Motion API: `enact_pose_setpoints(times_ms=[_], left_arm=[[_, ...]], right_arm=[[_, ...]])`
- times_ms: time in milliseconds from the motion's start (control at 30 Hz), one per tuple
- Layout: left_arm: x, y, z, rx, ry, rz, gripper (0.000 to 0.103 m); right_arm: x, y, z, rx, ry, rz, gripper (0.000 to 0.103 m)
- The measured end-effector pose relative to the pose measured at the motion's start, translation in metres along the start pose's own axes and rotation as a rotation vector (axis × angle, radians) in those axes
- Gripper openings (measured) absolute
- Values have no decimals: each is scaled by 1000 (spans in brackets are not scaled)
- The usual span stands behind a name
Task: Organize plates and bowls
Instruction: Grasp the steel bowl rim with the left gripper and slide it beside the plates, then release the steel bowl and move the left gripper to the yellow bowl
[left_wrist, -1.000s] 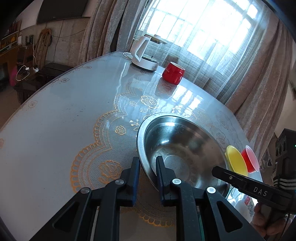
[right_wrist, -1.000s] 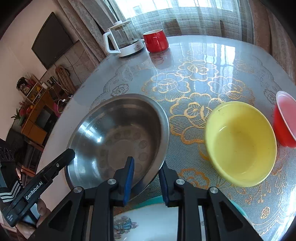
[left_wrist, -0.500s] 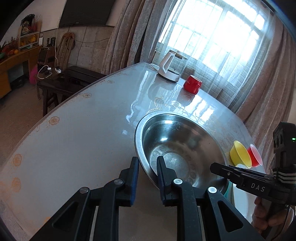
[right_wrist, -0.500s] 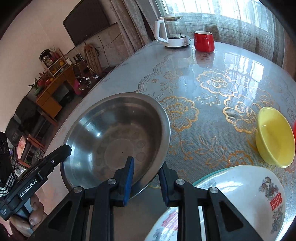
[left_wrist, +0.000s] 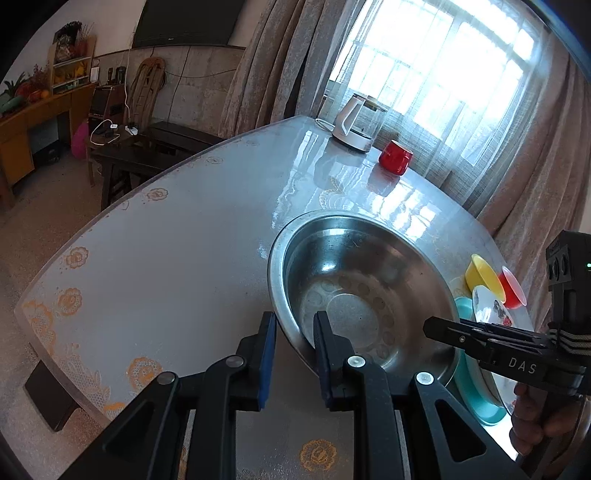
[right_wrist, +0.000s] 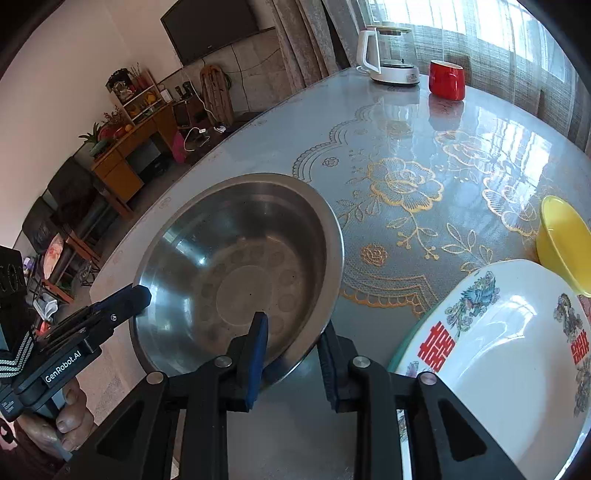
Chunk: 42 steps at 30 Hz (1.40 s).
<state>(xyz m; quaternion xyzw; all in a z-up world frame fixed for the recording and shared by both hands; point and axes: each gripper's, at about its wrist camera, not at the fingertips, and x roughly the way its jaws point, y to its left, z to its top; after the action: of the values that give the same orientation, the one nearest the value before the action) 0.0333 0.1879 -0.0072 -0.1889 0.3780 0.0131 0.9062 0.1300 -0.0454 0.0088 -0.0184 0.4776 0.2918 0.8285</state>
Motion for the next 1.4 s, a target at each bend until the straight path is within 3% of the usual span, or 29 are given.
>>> enact_pose_setpoints(times_ms=[433, 567, 733, 1033, 1167, 1400], left_arm=[[-22, 2, 7, 2, -74, 40, 24], [-28, -11, 13, 41, -100, 42, 26], [-24, -44, 21, 118, -98, -10, 26], [8, -123, 43, 246, -29, -118, 26], [22, -159, 54, 315, -15, -129, 26], [73, -208, 75, 366, 104, -168, 26]], right_arm=[[-22, -11, -4, 58, -106, 18, 33], [-35, -22, -7, 93, -160, 41, 33], [-68, -50, -18, 180, -248, 55, 35], [-132, -142, -50, 451, -397, -53, 35], [-139, -184, -57, 565, -412, -99, 35], [-128, -232, -57, 637, -380, -132, 30]])
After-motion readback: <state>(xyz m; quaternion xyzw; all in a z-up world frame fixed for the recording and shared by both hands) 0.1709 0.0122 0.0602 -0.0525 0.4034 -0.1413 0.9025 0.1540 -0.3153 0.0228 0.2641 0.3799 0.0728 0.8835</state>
